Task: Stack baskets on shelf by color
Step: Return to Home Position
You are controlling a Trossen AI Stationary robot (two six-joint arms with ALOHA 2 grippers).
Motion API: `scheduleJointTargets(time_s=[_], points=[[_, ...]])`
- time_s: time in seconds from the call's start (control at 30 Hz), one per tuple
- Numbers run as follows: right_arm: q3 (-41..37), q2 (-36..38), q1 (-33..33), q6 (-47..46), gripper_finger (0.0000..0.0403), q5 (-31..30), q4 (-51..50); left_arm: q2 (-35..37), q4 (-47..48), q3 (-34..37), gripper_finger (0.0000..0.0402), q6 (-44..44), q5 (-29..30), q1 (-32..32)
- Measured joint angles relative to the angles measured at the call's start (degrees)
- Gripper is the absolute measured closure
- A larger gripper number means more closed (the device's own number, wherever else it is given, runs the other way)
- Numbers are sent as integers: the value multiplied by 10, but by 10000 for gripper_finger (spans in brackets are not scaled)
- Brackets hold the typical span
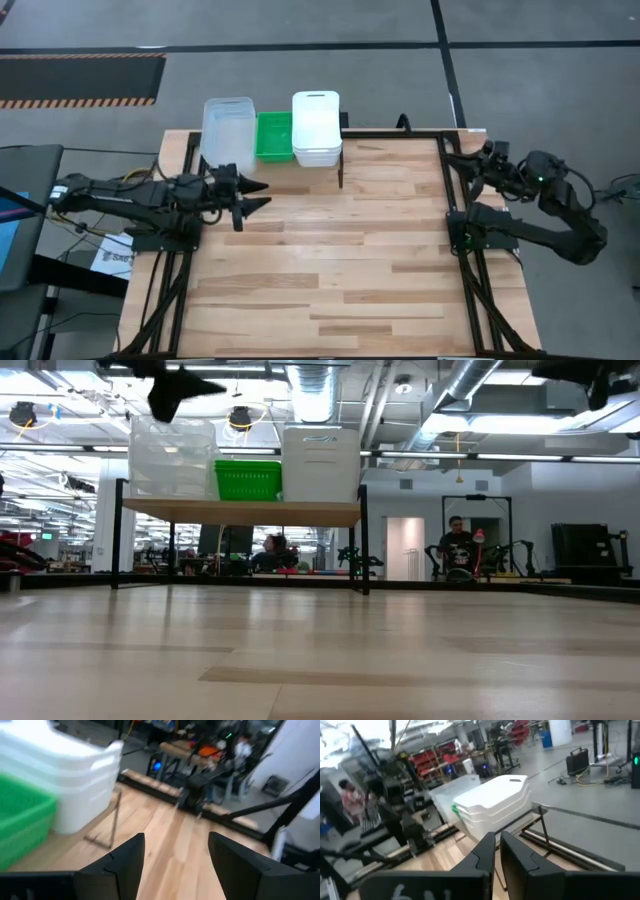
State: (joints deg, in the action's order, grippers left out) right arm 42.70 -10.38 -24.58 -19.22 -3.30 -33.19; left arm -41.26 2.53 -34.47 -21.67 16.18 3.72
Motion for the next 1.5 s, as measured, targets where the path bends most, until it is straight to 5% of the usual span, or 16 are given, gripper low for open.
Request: scheduleJointTargets(time_s=[0.5,0.77,1.07,1.17,1.27,1.5], points=[[-7,63,0,12,351,-12,-1,69,7,103,194,82,18,-76],[-7,63,0,13,351,-12,-3,139,27,126,194,141,-53,-167],[-21,64,0,-68,351,-26,-69,147,32,126,194,-27,-147,-195],[-65,64,1,16,351,56,37,147,-5,126,194,-89,-182,-190],[-102,69,4,67,351,120,154,167,-42,126,194,-30,-237,-187],[-158,101,25,57,351,165,167,252,10,126,194,48,-263,-171]])
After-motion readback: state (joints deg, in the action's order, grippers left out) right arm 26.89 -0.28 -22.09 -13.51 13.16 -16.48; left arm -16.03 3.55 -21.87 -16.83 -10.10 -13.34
